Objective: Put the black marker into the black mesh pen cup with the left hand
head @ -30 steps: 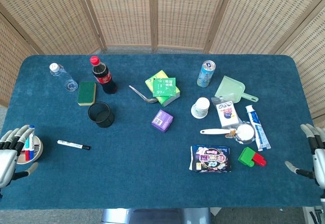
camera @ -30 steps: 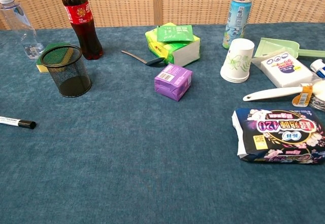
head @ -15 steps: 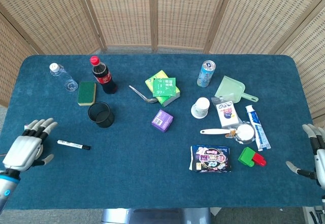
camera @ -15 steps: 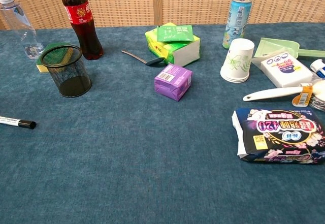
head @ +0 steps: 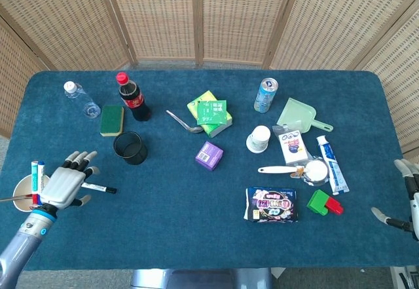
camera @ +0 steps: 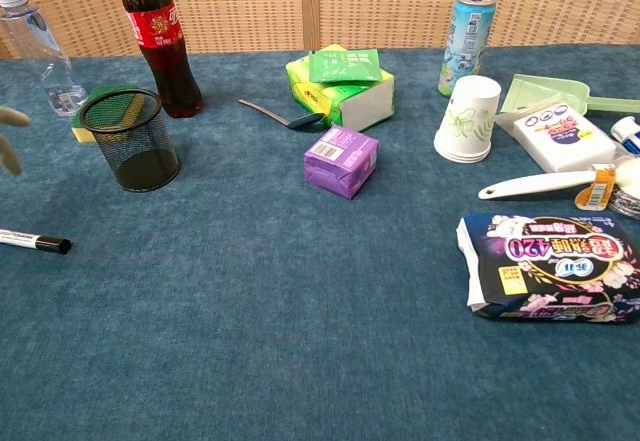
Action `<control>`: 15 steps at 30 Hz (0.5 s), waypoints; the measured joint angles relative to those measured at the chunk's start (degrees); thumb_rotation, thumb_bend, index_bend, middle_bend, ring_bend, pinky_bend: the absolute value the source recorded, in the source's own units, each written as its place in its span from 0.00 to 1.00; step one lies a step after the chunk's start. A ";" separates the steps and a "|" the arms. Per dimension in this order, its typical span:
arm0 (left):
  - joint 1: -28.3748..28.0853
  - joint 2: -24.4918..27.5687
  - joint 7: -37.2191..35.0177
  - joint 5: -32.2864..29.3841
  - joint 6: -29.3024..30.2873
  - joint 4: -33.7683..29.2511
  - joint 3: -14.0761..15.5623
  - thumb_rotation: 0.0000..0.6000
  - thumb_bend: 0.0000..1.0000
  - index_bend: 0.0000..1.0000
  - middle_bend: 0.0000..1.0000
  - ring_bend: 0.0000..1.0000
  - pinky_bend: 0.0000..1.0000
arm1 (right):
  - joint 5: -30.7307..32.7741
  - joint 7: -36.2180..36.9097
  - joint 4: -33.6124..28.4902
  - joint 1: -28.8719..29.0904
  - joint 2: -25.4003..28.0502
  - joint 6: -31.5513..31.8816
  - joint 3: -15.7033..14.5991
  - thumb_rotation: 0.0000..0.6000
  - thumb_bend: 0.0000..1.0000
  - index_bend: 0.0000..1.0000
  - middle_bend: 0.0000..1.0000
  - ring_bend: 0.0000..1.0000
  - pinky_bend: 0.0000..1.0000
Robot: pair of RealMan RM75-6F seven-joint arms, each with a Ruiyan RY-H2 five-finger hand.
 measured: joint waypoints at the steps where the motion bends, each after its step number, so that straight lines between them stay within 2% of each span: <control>1: -0.10 -0.35 0.77 -0.38 -0.10 0.16 0.06 1.00 0.28 0.35 0.00 0.00 0.00 | 0.01 0.27 0.02 -0.03 0.07 0.05 0.04 1.00 0.00 0.08 0.00 0.00 0.00; 4: -0.48 -1.69 3.74 -2.22 -0.58 0.74 0.24 1.00 0.28 0.38 0.00 0.00 0.00 | -0.10 1.22 0.09 -0.17 0.34 0.31 0.13 1.00 0.00 0.08 0.00 0.00 0.00; 15: -2.82 -5.95 14.35 -9.76 -2.09 1.17 0.49 1.00 0.30 0.36 0.00 0.00 0.00 | -0.90 3.43 0.13 -0.47 1.02 0.82 0.10 1.00 0.00 0.08 0.00 0.00 0.00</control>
